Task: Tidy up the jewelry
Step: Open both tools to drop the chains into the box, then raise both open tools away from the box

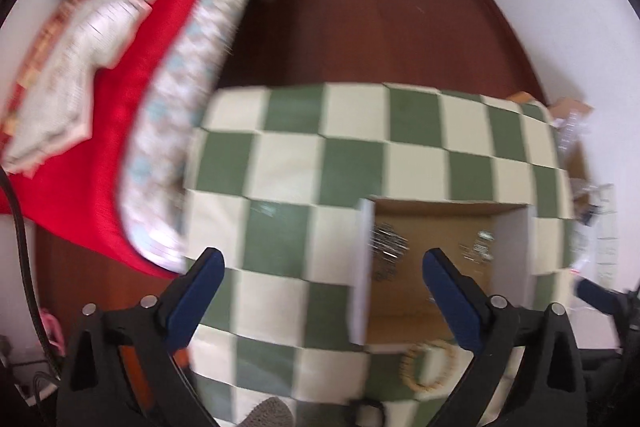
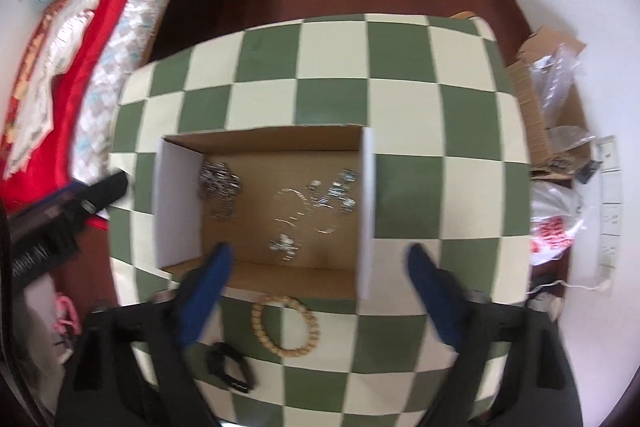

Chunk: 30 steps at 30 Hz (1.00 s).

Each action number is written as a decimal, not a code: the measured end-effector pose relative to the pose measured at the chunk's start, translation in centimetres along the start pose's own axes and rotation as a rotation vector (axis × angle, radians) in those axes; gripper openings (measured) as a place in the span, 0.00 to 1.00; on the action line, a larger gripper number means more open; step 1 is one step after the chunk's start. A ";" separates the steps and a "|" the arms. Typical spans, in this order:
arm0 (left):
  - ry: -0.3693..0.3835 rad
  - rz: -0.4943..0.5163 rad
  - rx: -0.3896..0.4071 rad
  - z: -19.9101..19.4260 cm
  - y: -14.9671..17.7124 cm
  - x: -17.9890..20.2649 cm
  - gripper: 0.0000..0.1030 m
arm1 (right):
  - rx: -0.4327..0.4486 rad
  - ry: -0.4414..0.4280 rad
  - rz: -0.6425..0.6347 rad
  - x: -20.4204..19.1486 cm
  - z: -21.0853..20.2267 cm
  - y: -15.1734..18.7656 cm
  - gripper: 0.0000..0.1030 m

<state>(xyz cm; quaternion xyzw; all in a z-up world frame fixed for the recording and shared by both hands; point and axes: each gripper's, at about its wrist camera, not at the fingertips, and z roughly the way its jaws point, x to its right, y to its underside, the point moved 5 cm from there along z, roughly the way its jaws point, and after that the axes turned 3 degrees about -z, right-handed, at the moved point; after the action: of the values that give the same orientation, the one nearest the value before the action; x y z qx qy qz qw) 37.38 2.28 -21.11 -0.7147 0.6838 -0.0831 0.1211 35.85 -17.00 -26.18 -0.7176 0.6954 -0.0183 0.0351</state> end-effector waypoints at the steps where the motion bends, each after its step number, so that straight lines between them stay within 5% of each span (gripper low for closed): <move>1: -0.012 0.004 0.017 -0.1 0.2 -0.3 1.00 | -0.002 0.019 -0.002 0.1 0.0 0.2 0.95; 16: -0.030 0.023 0.153 -1.5 5.6 -0.9 1.00 | 0.116 0.116 0.045 0.9 -0.3 5.1 1.00; 30: -0.021 0.003 0.311 -9.7 9.5 -2.8 1.00 | 0.327 0.136 0.059 0.2 -8.1 9.2 1.00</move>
<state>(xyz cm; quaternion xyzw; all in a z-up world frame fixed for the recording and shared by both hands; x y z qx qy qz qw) 25.37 4.18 -14.46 -0.6873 0.6623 -0.1805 0.2376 26.07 -17.73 -18.82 -0.6787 0.7047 -0.1784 0.1047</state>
